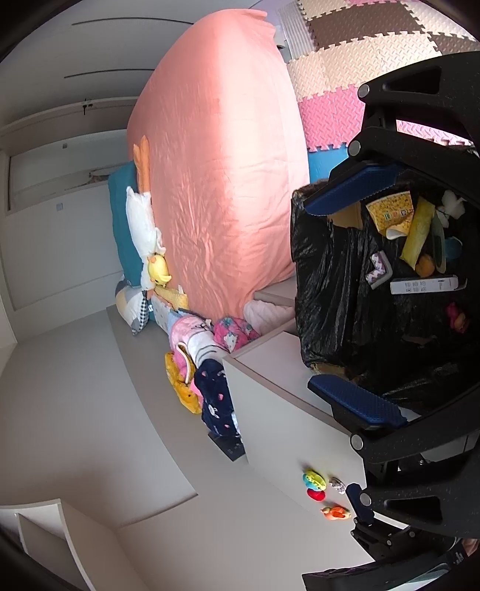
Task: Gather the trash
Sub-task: 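Move both grippers back over the desk toward the remaining toys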
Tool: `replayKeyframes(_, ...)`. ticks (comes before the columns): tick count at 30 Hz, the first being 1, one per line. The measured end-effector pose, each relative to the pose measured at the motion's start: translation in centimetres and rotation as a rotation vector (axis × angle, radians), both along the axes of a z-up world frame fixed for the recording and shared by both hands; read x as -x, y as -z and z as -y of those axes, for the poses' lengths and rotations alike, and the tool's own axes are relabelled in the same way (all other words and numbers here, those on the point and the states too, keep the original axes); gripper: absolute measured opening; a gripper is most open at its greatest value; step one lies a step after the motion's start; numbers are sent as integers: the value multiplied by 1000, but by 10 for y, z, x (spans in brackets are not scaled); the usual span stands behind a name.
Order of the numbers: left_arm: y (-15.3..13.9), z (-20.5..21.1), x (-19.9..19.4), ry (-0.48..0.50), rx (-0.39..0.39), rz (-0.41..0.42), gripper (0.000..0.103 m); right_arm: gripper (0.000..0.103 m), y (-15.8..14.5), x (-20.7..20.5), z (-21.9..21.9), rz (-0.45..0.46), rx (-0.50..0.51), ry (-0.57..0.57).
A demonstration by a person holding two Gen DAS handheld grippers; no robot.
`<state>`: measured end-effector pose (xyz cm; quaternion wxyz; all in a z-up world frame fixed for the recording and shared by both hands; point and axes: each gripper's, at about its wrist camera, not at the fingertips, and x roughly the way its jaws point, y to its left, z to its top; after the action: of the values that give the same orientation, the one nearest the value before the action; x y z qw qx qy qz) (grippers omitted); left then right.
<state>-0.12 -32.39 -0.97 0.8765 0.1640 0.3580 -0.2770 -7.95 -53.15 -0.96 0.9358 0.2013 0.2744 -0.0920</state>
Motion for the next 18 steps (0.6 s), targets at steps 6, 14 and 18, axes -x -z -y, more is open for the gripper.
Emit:
replayKeyframes(6,-2,-16,-6,-32,-1,5,97,88,0,-10,-18,1,9,-46)
replayKeyframes(14,-1,-50,-19,-103,8,-3,97,88,1,-29,-46,-6,17,-104)
replayKeyframes(18,-1,-67,-25,-139,7,4,97,88,1,-38,-61,3,14,-129)
